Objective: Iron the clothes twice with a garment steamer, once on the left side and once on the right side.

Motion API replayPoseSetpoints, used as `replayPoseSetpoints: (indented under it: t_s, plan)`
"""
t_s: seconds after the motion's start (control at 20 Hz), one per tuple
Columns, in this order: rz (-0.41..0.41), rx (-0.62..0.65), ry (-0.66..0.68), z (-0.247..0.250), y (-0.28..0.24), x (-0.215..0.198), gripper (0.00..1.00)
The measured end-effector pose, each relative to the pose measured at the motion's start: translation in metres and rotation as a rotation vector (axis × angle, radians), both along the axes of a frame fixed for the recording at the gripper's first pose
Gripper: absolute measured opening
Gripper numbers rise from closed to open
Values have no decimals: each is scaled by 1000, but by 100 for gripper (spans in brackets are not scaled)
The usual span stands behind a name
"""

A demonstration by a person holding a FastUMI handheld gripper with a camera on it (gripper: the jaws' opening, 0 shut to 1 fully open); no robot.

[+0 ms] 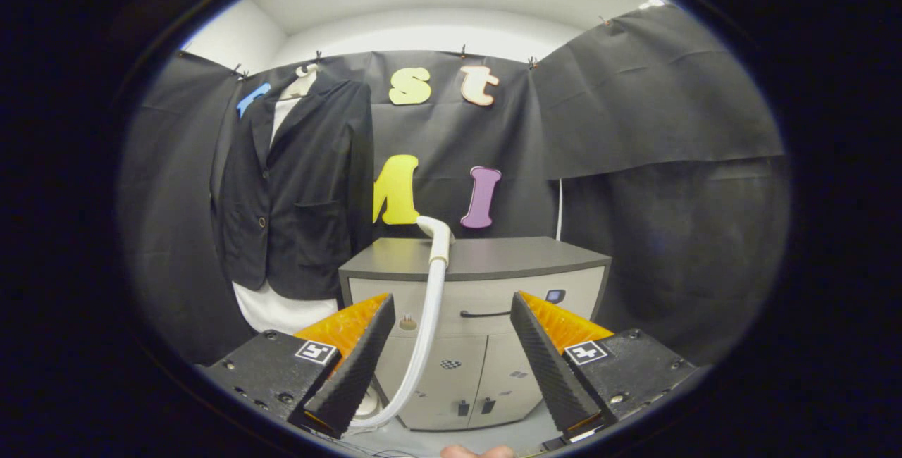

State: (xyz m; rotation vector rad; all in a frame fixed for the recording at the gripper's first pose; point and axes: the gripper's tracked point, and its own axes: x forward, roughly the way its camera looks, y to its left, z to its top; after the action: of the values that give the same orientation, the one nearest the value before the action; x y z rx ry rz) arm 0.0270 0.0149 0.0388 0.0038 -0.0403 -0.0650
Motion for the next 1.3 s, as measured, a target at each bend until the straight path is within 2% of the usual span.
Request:
replayPoseSetpoints:
  t_s: [0.25, 0.45, 0.55, 0.75, 1.15, 1.3]
  plan:
    - [-29, 62, 58, 16, 9, 21, 100]
    - [-56, 44, 92, 38, 13, 43, 100]
    - [-38, 56, 119, 48, 20, 61, 100]
    - [34, 90, 209, 60, 30, 116, 100]
    - [100, -17, 379, 72, 26, 244, 100]
    - [122, -6, 458, 63, 23, 279, 100]
